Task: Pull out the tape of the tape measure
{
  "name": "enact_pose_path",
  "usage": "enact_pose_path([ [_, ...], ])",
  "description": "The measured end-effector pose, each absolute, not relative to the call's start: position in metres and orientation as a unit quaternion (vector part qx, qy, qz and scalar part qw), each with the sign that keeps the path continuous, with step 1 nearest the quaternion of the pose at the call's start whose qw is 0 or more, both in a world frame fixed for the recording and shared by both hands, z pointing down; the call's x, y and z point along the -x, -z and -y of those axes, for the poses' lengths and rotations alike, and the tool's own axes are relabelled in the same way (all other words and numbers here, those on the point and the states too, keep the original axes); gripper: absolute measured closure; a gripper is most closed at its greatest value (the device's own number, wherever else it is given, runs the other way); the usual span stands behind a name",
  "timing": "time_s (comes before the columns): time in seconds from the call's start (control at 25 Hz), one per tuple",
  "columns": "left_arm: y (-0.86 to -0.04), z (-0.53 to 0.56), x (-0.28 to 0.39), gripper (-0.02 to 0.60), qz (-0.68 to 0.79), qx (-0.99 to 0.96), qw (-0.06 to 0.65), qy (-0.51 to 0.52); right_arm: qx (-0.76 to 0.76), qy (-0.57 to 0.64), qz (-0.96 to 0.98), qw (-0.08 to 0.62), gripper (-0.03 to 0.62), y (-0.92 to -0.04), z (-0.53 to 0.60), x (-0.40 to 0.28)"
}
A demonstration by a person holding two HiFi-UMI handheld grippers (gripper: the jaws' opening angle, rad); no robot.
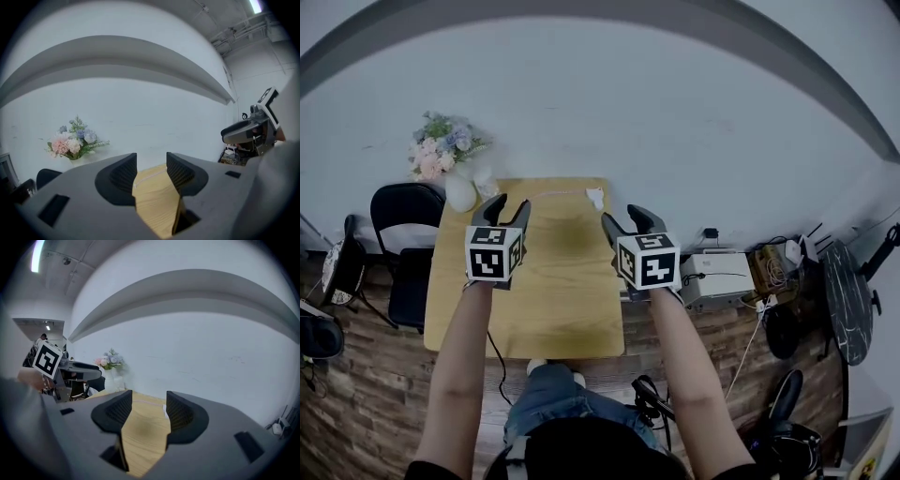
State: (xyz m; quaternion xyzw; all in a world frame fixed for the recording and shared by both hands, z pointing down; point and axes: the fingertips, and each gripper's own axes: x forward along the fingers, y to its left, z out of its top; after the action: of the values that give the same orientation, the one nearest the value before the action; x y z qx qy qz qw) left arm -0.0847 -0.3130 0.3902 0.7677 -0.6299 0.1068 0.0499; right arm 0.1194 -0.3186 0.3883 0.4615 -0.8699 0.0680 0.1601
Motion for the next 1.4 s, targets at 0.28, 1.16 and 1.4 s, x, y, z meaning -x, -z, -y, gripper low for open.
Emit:
enact_pose_path([
  [0.28,-0.370,0.294,0.088,0.396,0.615,-0.782,0.028,-0.094,-0.499,-0.072,0.856,0.115,0.512,-0.363,0.313,-0.127],
  [1.16,-0.270,0.255,0.112,0.569,0.605,-0.789,-0.108,0.006,-0.529,0.076,0.844,0.039,0.580,-0.262,0.245,-0.109],
  [1.4,-0.251,0.258,0.106,0.569,0.603,-0.787,-0.126,0.019,-0.552,0.068,0.831,0.030,0.580,-0.248,0.249,-0.128],
])
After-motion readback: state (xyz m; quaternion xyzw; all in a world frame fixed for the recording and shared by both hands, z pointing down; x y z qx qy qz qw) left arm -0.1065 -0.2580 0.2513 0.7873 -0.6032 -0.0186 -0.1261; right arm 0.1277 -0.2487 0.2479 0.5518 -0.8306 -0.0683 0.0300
